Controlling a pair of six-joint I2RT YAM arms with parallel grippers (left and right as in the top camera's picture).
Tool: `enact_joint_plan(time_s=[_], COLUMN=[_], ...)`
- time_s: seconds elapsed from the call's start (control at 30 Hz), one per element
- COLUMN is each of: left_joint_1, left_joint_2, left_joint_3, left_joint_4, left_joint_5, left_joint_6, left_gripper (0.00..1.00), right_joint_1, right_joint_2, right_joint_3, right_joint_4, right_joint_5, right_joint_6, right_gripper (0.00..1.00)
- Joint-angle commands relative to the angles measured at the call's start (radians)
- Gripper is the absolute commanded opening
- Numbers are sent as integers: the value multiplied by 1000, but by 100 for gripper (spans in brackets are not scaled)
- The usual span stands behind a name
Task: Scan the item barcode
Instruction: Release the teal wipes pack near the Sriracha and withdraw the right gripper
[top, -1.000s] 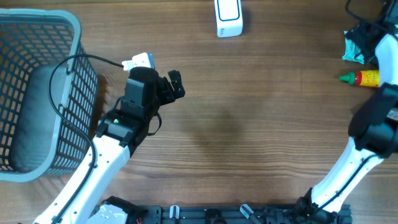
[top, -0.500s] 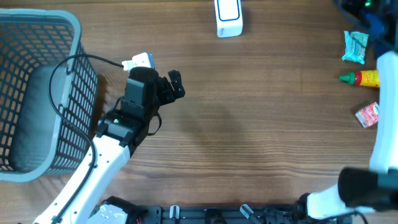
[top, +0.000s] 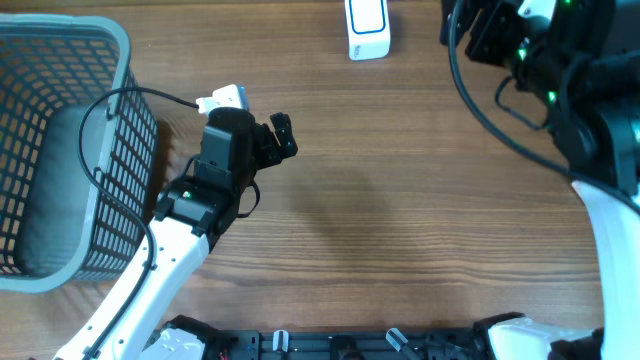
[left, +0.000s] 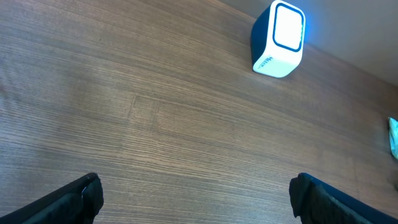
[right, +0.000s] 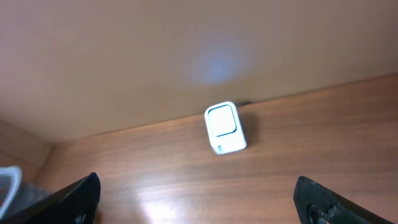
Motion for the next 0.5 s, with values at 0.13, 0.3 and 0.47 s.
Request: enact_joint_plan(time_s=[0.13,0.3,0.47], left_joint_1=[6,6,6], left_joint_2=[6,6,6], left_joint_3=[7,7,7], left_joint_4=[2,2,2], left_joint_5=[-13,-13,-13], left_joint_6=[20,20,20], left_gripper=[100,100,100], right_joint_1=[5,5,-3], right_joint_2=[-30,-30,-30], right_joint_3=[20,20,15], right_joint_4=[-53,-56,-39], right_joint_5=[48,79,156], right_joint_6=[37,-56,-95], right_gripper=[100,100,100])
